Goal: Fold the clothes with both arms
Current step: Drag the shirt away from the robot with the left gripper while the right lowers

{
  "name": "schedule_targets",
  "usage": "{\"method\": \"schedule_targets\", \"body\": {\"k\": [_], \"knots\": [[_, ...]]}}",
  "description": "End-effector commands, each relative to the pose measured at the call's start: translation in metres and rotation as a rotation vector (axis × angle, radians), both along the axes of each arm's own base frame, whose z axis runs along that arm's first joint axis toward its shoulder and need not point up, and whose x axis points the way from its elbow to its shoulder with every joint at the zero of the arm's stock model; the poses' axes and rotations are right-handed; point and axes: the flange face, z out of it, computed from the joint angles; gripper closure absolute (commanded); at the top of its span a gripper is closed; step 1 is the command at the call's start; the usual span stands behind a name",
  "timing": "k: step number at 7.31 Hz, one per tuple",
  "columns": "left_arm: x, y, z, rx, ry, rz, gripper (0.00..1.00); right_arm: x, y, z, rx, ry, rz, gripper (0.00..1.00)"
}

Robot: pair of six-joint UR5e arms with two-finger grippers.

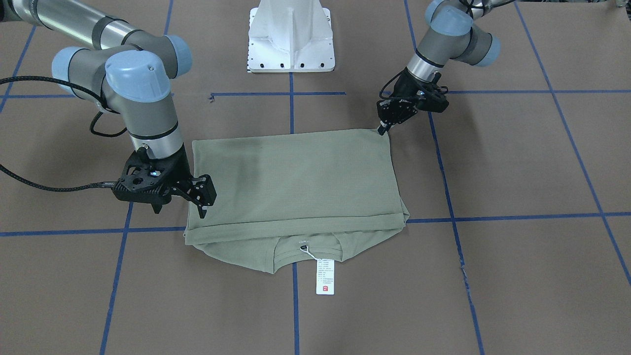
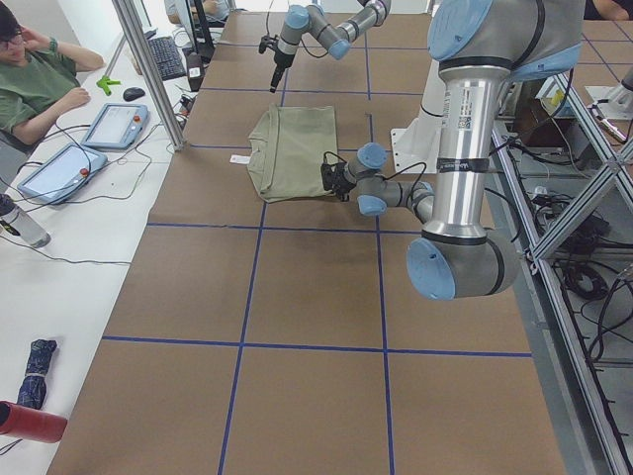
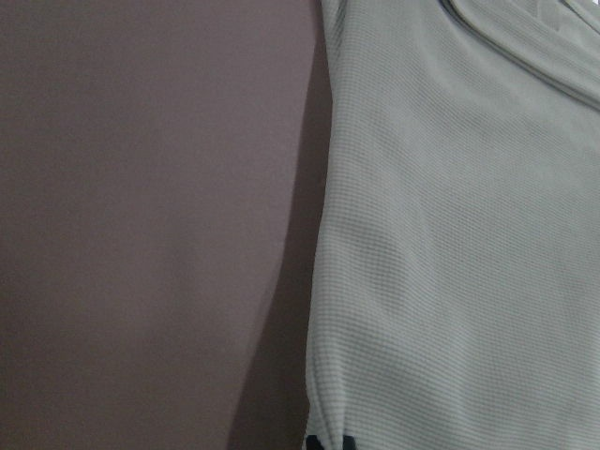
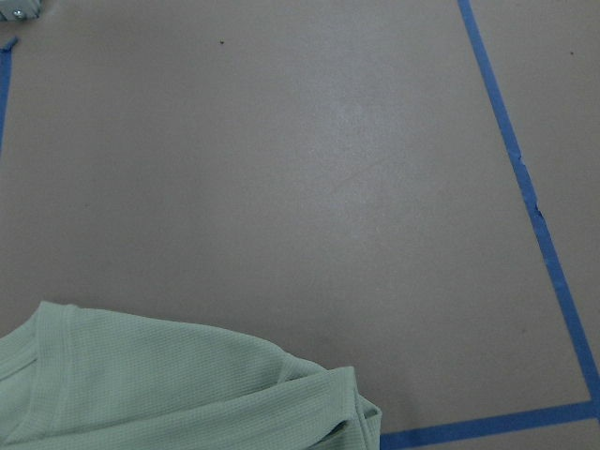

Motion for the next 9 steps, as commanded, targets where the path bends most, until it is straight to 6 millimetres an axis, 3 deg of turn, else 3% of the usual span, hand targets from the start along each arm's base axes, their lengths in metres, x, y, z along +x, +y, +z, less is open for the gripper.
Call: {"method": "schedule_targets", "body": {"k": [1,2,4,5,7,9], "knots": [[-0.018,-0.028,0.003,0.131,-0.070,-0.002,1.00,0.000,0.000,0.001,-0.001,0.001,0.000,0.00],[-0.043,-0.061,0.010,0.200,-0.129,-0.039,1.00,-0.001,0.000,0.001,-0.001,0.001,-0.001,0.00],[-0.078,-0.123,0.045,0.251,-0.254,-0.109,1.00,-0.002,0.001,0.000,-0.001,-0.001,-0.006,0.00],[-0.085,-0.172,0.045,0.285,-0.292,-0.122,1.00,-0.003,0.000,0.000,0.009,-0.009,-0.005,0.00],[-0.069,-0.294,0.041,0.336,-0.417,-0.154,1.00,-0.006,0.003,0.004,0.021,-0.023,-0.009,0.00],[-0.051,-0.382,0.026,0.345,-0.508,-0.131,1.00,-0.006,0.004,0.004,0.021,-0.024,-0.009,0.00]]}}
